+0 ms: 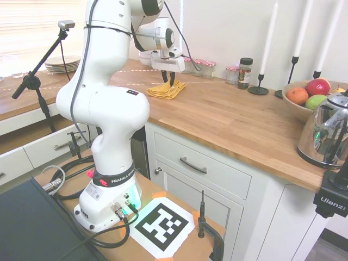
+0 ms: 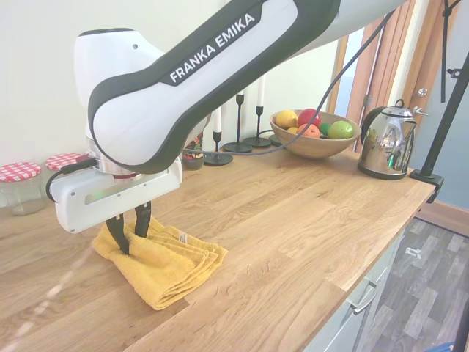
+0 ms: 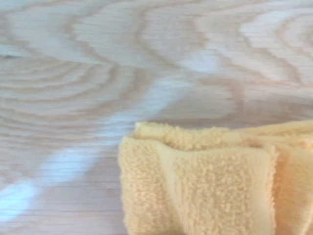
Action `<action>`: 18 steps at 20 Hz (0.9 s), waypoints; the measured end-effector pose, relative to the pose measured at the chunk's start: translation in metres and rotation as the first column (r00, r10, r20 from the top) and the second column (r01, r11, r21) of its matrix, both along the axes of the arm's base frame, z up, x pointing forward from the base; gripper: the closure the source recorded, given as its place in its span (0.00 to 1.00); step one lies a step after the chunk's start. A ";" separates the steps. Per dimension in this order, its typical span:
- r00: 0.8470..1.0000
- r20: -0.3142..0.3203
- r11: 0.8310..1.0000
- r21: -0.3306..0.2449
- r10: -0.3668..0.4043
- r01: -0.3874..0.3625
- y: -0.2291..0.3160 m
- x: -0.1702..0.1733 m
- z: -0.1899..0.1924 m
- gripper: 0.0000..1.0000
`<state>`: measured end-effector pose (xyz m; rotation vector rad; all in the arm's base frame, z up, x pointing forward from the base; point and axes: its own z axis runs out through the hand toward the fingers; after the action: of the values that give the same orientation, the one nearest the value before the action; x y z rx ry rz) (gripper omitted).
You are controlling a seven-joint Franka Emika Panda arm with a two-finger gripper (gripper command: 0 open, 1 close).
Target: Wipe the counter
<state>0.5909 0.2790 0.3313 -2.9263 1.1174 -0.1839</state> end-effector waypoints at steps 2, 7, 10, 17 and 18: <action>1.000 -0.004 1.000 -0.003 -0.002 0.002 -0.001 0.001 0.001 0.00; 1.000 -0.010 1.000 -0.008 -0.009 0.009 -0.005 0.002 0.003 0.00; 1.000 -0.011 1.000 -0.009 -0.011 0.011 -0.006 0.002 0.005 0.00; 1.000 0.002 1.000 -0.008 -0.015 0.015 -0.014 0.004 0.022 0.00; 1.000 0.005 1.000 -0.008 -0.015 0.015 -0.015 0.004 0.025 0.00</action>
<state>0.5951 0.2635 0.3568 -2.9231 1.1412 -0.1955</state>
